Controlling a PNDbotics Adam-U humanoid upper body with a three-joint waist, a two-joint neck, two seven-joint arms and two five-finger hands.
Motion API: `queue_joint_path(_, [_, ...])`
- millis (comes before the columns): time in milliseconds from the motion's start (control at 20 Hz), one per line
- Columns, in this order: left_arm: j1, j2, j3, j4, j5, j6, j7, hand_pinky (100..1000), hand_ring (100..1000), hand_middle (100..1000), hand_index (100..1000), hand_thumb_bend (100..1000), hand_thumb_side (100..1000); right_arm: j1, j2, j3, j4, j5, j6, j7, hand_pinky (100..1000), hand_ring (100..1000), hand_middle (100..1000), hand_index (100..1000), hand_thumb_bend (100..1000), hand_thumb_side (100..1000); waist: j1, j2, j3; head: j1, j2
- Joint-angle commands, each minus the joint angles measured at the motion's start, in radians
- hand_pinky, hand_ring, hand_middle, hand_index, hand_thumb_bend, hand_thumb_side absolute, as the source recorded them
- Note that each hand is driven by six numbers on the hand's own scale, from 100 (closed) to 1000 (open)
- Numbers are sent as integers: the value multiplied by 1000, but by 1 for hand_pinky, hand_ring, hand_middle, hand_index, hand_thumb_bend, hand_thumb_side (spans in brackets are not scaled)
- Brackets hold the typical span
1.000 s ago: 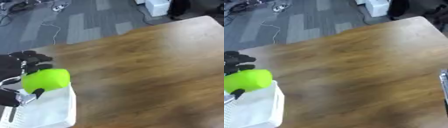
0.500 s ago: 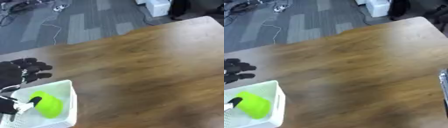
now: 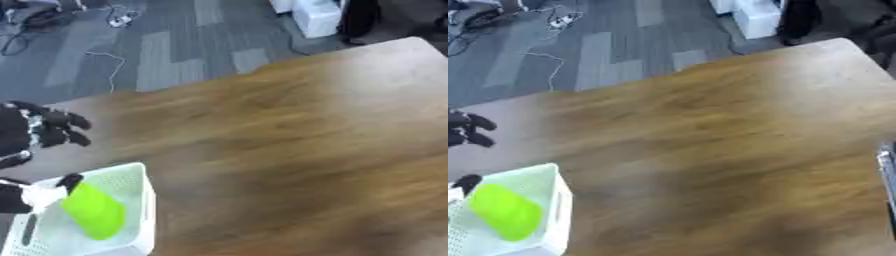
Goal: Pick up objects on the table and place them in the box.
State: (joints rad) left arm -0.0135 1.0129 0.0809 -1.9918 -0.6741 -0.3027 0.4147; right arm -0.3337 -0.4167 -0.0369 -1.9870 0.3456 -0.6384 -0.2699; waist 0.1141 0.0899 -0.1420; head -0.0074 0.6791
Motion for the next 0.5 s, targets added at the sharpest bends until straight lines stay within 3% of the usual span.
queue_joint_path(50, [-13,-81,80,-8,111,33,378,100,239,391,595,389,764,0,-19,-7,-13,6,-1,-6,349,470,487,568,241,1000,-11,-14,5,11,-28])
queue_joint_path(100, [-33,-129,102,-8,148,24,436,100,214,360,582,426,775,4,-18,-7,-13,7,1,-6,348,469,487,568,240,1000,-15,-16,7,10,-33])
queue_joint_path(150, [-46,-158,119,-8,179,7,465,100,224,373,588,408,770,6,-18,-6,-13,8,1,-6,348,469,487,568,240,1000,-17,-17,10,8,-36])
queue_joint_path(250, [-99,-260,164,-8,260,-63,486,100,201,331,577,416,915,17,-16,-5,-13,9,2,-6,346,469,487,568,237,1000,-27,-20,19,4,-47])
queue_joint_path(350, [-148,-352,198,-8,326,-192,491,100,220,334,578,411,913,30,-15,-2,-13,13,1,-4,344,468,487,568,234,1000,-40,-20,32,-1,-66])
queue_joint_path(500, [-185,-420,210,-8,358,-398,492,100,252,348,585,412,924,52,-17,8,-13,19,-9,0,339,466,483,563,231,1000,-56,-16,52,-17,-106])
